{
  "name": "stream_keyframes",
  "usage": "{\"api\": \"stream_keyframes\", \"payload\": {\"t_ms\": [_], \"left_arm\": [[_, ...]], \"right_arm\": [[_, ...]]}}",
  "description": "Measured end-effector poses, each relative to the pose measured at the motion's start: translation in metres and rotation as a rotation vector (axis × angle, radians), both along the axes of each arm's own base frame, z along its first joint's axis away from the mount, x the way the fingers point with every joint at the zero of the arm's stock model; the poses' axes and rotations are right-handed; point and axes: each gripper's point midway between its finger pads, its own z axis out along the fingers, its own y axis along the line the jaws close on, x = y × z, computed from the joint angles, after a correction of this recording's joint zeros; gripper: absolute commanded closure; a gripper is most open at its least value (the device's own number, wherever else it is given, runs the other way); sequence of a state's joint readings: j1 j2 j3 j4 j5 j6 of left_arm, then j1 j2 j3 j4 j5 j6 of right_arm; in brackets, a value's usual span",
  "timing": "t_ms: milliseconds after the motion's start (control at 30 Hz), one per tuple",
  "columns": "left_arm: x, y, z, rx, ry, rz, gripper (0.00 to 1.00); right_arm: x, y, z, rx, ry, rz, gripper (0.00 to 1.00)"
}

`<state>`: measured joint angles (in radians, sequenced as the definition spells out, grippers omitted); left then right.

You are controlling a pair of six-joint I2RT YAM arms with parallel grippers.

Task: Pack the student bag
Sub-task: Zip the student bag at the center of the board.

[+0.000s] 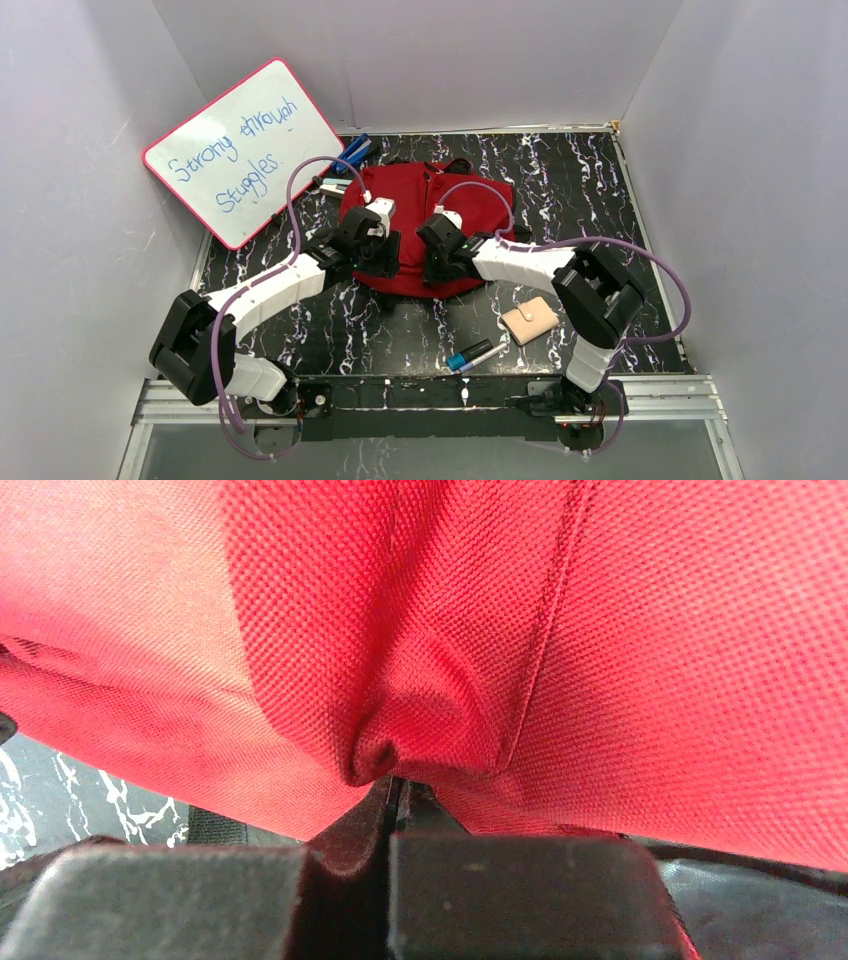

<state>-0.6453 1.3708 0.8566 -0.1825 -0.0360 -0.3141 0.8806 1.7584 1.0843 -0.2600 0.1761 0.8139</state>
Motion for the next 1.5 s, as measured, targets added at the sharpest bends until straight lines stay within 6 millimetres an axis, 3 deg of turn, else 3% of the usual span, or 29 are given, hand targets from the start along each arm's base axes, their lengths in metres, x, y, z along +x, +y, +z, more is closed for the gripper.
{"api": "stream_keyframes", "payload": {"t_ms": [167,467,633,867,1033,1200,1367,1500], "left_arm": [[0.0,0.0,0.0,0.004,-0.002,-0.004,0.49],[0.001,-0.001,0.001,0.018,-0.026,-0.055,0.41],[-0.003,-0.018,0.008,-0.03,-0.073,-0.209,0.4],[-0.026,-0.038,0.004,-0.067,-0.145,-0.487,0.41],[-0.033,-0.049,0.0,-0.035,-0.229,-0.623,0.43],[-0.018,-0.055,0.0,0.011,-0.314,-0.648,0.43],[-0.002,-0.06,0.01,0.028,-0.407,-0.637,0.45],[0.001,-0.068,0.002,0.024,-0.414,-0.668,0.56]], "right_arm": [[-0.001,-0.005,0.011,0.005,-0.025,0.0,1.0],[-0.012,-0.042,0.031,-0.06,-0.077,-0.02,1.0],[-0.011,-0.053,0.044,-0.08,-0.114,-0.021,1.0],[-0.011,-0.073,0.042,-0.116,-0.12,-0.008,1.0],[-0.012,-0.063,0.066,-0.028,-0.167,0.057,1.0],[-0.014,-0.053,0.089,0.058,-0.219,0.102,1.0],[-0.016,-0.05,0.094,0.08,-0.231,0.131,1.0],[-0.017,-0.049,0.094,0.081,-0.23,0.142,1.0]]}}
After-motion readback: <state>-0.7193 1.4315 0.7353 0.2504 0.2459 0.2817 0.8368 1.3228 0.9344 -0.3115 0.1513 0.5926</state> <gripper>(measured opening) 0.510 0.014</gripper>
